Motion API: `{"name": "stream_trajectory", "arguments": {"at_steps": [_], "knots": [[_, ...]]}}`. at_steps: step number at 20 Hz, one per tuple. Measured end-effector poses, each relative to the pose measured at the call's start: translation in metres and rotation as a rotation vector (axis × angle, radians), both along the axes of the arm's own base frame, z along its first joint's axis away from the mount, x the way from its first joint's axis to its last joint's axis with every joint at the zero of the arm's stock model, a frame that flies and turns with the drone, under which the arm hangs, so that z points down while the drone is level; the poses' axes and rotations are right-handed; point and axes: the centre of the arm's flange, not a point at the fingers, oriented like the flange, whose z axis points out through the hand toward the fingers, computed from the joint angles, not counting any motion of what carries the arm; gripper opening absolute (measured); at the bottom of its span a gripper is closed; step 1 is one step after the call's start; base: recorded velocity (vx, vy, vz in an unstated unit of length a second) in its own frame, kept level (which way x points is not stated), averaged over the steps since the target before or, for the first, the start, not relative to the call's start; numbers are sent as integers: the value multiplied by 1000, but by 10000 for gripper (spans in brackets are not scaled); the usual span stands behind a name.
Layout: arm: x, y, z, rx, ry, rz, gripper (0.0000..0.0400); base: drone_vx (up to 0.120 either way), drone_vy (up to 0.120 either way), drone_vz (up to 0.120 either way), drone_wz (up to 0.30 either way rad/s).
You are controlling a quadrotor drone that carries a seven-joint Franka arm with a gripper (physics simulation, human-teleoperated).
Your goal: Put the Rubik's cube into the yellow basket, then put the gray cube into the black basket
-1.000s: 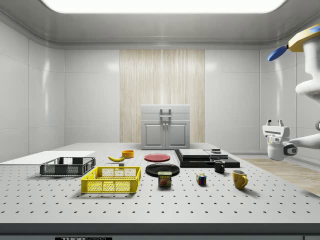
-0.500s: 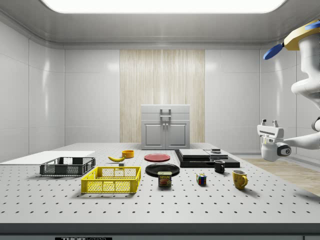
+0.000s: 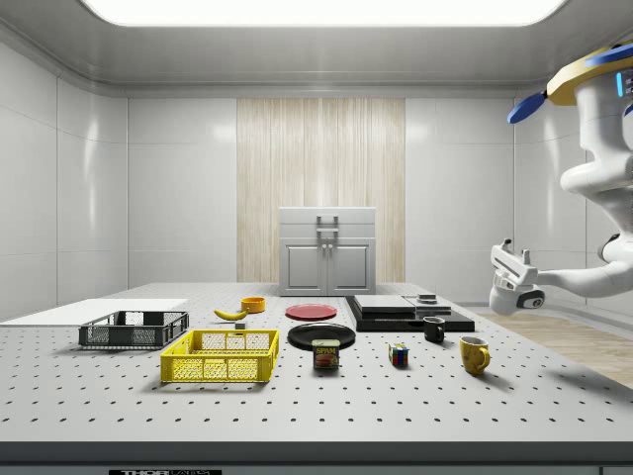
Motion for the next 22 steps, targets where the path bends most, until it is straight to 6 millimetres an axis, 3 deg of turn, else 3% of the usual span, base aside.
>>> {"name": "stream_trajectory", "arguments": {"at_steps": [4,8,11,14,18,22], "knots": [[1,32,-28,-430,-1,-14,400,120,0,-120,0],[3,52,-88,-1069,-1,-36,400,120,0,-120,0],[4,39,-136,-1574,0,-55,400,120,0,-120,0],[5,14,-166,-1977,1,-69,400,120,0,-120,0],[6,-15,-182,-2311,3,-77,400,120,0,-120,0],[6,-31,-186,-2482,4,-78,400,120,-10,-120,0]]}}
